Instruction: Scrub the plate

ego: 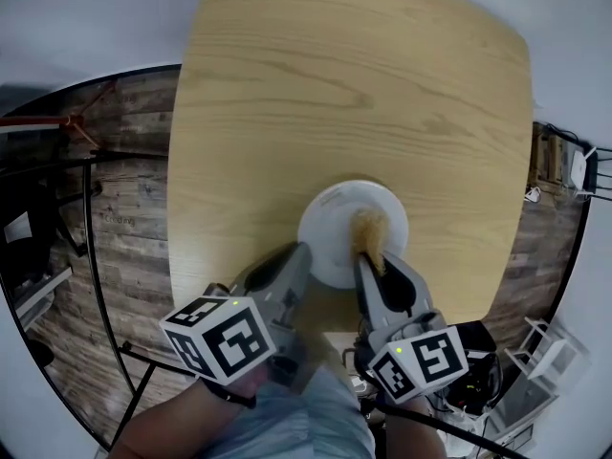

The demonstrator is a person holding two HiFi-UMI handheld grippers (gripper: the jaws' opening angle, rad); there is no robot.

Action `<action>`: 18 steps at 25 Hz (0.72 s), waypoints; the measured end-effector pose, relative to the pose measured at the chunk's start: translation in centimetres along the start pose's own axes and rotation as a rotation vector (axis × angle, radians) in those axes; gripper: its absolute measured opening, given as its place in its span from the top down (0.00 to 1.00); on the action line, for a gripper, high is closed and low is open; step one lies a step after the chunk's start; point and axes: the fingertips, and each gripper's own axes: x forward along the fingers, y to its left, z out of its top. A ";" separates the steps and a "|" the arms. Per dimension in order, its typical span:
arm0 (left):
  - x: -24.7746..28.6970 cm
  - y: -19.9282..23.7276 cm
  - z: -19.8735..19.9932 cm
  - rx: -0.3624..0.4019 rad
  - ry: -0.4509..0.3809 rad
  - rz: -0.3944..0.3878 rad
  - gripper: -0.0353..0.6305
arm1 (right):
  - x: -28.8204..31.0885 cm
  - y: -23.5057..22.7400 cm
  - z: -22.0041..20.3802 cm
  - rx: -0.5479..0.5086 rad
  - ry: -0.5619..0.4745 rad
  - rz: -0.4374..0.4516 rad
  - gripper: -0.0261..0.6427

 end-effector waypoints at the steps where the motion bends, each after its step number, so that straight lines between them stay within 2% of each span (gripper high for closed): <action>1: 0.0 0.0 0.0 -0.002 0.002 -0.006 0.87 | 0.0 0.1 -0.1 -0.002 0.003 -0.002 0.89; 6: -0.1 -0.1 0.2 0.016 0.024 -0.024 0.88 | 0.0 0.1 0.1 0.007 0.024 -0.011 0.89; 10: 0.3 -0.6 0.9 0.052 0.040 -0.033 0.88 | -0.5 -1.2 1.7 -0.072 0.046 -0.089 0.89; 14: 0.3 -0.7 0.6 0.060 0.051 -0.016 0.88 | -0.5 -2.2 2.0 -0.083 0.075 -0.107 0.89; 18: 0.6 -0.6 1.1 0.056 0.052 -0.013 0.88 | -0.4 -3.1 3.0 -0.151 0.067 -0.117 0.89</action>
